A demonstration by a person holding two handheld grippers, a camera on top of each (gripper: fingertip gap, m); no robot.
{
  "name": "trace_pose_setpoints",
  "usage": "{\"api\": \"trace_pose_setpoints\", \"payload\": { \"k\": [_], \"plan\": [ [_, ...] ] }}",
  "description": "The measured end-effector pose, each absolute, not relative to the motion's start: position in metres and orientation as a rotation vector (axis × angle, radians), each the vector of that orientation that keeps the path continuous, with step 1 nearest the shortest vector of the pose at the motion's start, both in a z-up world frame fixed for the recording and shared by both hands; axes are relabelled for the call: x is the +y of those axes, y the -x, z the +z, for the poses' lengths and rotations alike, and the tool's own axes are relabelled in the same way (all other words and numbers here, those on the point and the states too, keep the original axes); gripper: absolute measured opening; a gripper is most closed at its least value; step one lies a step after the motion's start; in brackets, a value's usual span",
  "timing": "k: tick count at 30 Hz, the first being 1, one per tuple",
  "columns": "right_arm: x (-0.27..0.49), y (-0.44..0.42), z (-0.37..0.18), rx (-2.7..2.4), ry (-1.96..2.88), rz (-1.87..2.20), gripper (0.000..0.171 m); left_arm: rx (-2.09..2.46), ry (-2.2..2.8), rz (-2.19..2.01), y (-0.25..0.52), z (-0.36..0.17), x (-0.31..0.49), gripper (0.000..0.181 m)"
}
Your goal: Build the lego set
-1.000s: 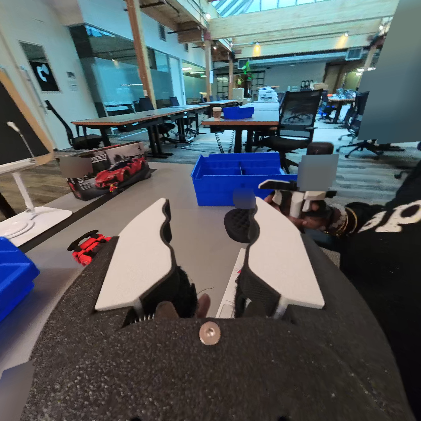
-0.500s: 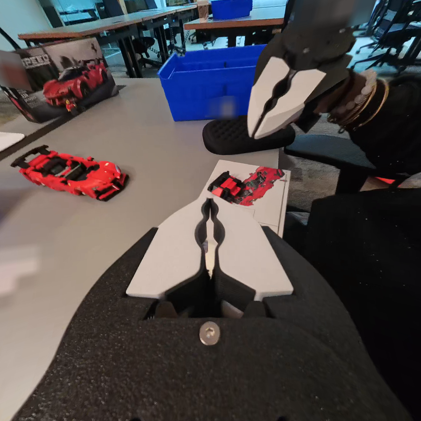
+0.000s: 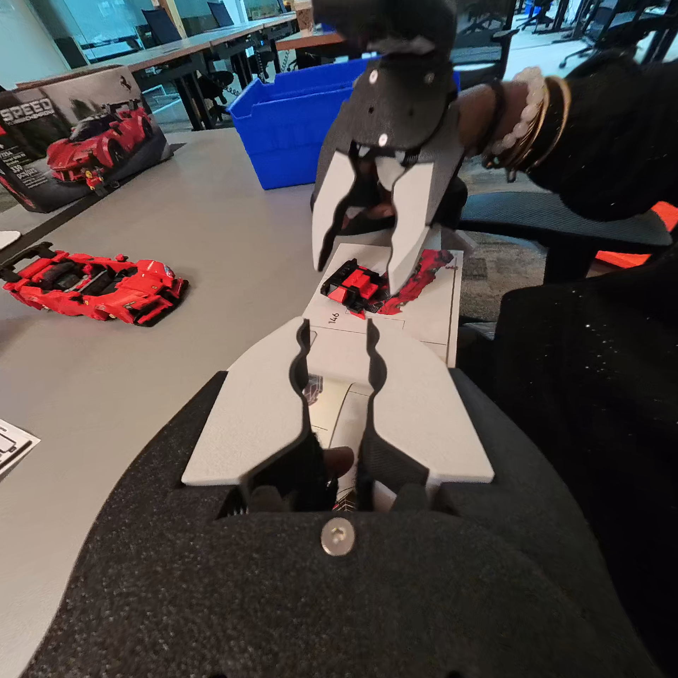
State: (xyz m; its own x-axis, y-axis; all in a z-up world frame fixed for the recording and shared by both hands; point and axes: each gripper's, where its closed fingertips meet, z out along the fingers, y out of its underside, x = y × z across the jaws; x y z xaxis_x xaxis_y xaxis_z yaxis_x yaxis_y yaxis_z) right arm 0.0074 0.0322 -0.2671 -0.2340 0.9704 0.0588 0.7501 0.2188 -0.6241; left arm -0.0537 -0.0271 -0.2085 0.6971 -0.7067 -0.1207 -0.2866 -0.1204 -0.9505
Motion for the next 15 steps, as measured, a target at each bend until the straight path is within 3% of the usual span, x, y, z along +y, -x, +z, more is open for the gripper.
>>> {"api": "trace_pose_setpoints", "payload": {
  "k": [2, 3, 8, 15],
  "plan": [
    [0.031, -0.005, -0.276, -2.098, 1.587, 0.644, 0.06, 0.794, 1.679, -0.451, 0.055, -0.205, -0.029, 0.032],
    [0.029, -0.002, -0.273, -2.081, 1.583, 0.683, 0.043, 0.788, 1.666, -0.456, 0.056, -0.203, -0.03, 0.032],
    [0.038, 0.002, -0.264, -1.957, 1.629, 0.777, 0.042, 0.685, 1.612, -0.514, 0.066, -0.191, -0.029, 0.037],
    [0.055, 0.001, -0.194, -1.489, 1.659, 1.24, 0.042, 0.588, 1.588, -0.448, 0.091, -0.18, -0.024, 0.038]
  ]
}}
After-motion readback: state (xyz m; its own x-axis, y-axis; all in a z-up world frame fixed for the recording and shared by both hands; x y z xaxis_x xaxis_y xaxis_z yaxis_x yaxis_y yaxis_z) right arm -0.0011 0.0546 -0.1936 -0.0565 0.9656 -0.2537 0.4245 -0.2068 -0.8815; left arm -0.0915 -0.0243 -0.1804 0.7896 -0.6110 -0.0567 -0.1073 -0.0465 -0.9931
